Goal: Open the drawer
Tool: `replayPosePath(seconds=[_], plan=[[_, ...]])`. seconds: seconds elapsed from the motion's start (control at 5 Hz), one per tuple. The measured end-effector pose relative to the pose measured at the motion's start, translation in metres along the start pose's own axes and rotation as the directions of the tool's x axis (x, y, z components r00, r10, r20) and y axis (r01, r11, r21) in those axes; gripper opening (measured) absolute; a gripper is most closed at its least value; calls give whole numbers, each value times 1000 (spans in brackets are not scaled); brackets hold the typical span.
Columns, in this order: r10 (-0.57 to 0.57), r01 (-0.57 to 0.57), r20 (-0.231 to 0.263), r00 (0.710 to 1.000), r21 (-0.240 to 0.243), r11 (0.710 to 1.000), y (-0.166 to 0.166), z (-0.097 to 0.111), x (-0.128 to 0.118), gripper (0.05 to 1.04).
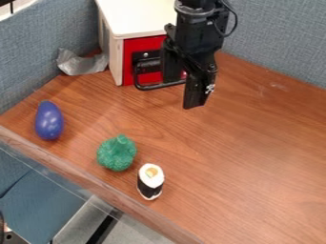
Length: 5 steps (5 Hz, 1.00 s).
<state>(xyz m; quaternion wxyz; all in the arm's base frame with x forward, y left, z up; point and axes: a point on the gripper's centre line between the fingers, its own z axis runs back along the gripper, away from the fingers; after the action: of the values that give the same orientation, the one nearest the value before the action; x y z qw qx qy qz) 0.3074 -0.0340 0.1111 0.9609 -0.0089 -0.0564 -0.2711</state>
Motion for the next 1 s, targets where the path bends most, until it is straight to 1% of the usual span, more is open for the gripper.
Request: replayPosePath(seconds=[0.2, 0.4, 0.6, 0.8, 1.0], plan=[[3, -3, -26, 1000, -13, 1000, 0, -9, -2, 999], [4, -4, -28, 1000, 1, 1000, 7, -17, 4, 999], [25, -24, -8, 1000, 42, 999, 24, -17, 11, 999], [19, -20, 14, 1000, 85, 996, 41, -20, 16, 999], [12, -13, 13, 1000, 116, 993, 60, -28, 20, 999]])
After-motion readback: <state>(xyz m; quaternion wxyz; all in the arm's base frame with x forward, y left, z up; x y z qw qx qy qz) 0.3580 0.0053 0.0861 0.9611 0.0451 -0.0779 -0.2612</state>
